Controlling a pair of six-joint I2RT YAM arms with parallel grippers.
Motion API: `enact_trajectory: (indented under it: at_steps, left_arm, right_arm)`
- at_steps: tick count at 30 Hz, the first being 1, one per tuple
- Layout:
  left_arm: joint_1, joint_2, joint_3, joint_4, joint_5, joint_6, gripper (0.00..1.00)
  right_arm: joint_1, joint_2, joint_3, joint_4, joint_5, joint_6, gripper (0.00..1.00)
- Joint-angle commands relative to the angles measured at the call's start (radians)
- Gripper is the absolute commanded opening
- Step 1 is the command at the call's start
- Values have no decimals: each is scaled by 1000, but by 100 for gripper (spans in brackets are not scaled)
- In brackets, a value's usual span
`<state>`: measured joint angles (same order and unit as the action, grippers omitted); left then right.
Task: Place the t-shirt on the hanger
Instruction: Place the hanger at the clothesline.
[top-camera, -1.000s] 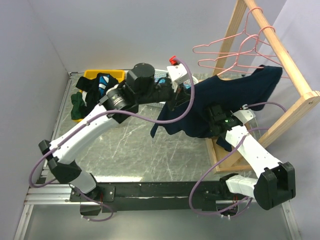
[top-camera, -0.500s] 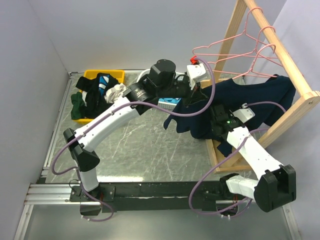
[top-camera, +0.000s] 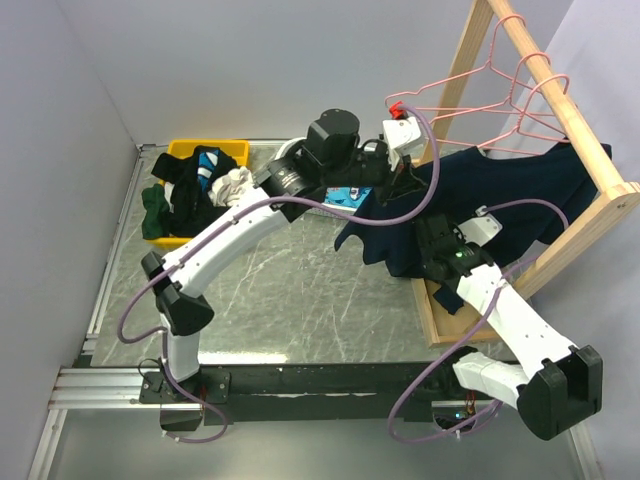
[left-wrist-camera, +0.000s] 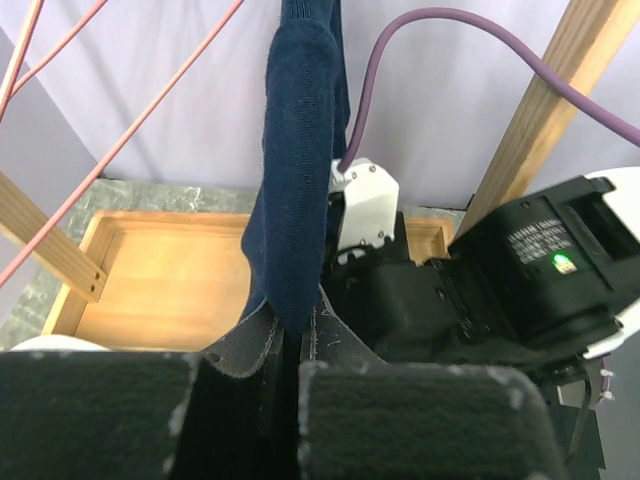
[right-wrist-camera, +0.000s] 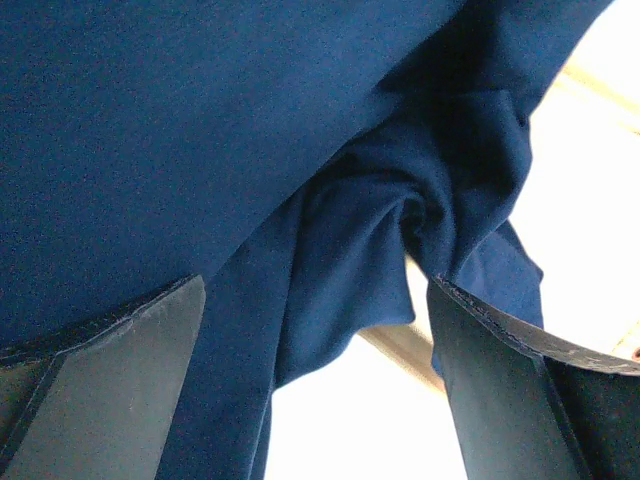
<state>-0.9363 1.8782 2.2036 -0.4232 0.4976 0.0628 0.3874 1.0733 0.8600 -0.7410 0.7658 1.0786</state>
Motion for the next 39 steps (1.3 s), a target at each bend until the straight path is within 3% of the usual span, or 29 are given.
enact_trajectory:
  at_steps: [1,8,20,23,24,26,27,28,31,39]
  left_arm:
    - [-15,28,90,119,39,-15,1]
    - [-38,114,188,92,38,-21,1]
    - [-59,125,150,89,42,-40,3]
    - [-59,119,131,104,38,-47,12]
    - [-59,119,131,104,36,-47,23]
    - [-59,116,120,116,29,-52,29]
    - [-59,113,111,124,27,-52,42]
    - [-58,102,93,139,18,-57,49]
    - [-59,75,61,173,12,-55,56]
    - [-29,-31,-72,268,-10,-115,89]
  right_arm:
    - [30,-47,1,38,0,4,100]
    - [65,-62,-1,25,-2,10,100]
    - [94,-73,-26,26,-33,41,100]
    - [96,-65,-19,11,-69,63,100]
    - [102,-64,-19,11,-75,66,100]
    - [111,-62,-19,6,-95,69,100]
    - [116,-62,-19,6,-103,70,100]
    - [114,-64,-18,-10,-108,75,100]
    - [123,-82,-13,-32,-122,81,100]
    - [126,-112,-15,-61,-209,57,100]
